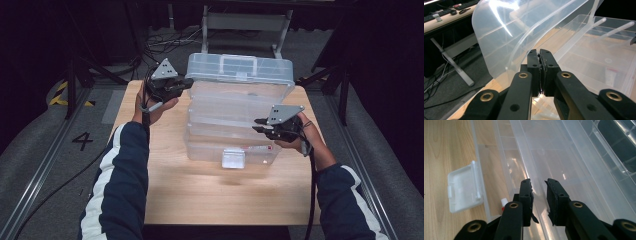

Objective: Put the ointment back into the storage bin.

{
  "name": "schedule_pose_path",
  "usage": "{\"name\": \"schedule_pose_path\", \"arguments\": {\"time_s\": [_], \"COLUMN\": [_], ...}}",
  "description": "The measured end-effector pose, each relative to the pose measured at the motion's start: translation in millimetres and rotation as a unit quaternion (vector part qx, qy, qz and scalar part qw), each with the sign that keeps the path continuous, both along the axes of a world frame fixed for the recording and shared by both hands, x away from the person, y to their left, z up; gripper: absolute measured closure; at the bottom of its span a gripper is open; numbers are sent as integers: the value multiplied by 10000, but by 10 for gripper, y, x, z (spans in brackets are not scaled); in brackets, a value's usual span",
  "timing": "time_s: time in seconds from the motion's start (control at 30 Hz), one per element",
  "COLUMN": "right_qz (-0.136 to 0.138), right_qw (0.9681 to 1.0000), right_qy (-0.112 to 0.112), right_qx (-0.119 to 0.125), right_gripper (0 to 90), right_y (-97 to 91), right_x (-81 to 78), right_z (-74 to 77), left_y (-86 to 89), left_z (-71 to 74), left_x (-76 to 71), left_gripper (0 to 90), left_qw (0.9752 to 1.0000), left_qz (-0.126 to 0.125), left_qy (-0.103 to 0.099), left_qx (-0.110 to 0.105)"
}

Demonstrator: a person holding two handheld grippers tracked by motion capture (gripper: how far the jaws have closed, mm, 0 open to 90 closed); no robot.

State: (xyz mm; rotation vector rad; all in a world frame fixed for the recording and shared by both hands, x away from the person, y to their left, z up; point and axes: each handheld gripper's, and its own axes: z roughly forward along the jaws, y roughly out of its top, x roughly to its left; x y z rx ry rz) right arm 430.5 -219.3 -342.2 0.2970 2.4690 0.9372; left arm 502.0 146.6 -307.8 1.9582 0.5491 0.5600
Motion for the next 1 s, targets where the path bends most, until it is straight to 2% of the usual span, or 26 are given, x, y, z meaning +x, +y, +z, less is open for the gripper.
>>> {"name": "schedule_pose_path", "arguments": {"time_s": [0.07,0.27,0.53,0.83,1.0], "right_qz": [-2,-20,-92,-297,-355], "right_qw": [10000,9999,9997,9985,9985], "right_qy": [17,21,17,84,79], "right_qx": [40,151,214,449,407], "right_gripper": [733,723,695,676,670], "right_y": [-28,-104,-185,-377,-417], "right_x": [-12,-51,-113,-148,-158], "right_z": [1,1,2,9,-23], "left_y": [-5,1,25,23,14], "left_z": [-2,-16,-38,-55,-55], "left_x": [-26,-93,-169,-215,-226], "left_gripper": [871,876,895,894,895], "left_qw": [9999,9999,9998,9996,9995], "left_qz": [-6,-58,-78,-108,-107], "left_qy": [-66,-71,-130,-137,-140], "left_qx": [99,64,145,208,247]}}
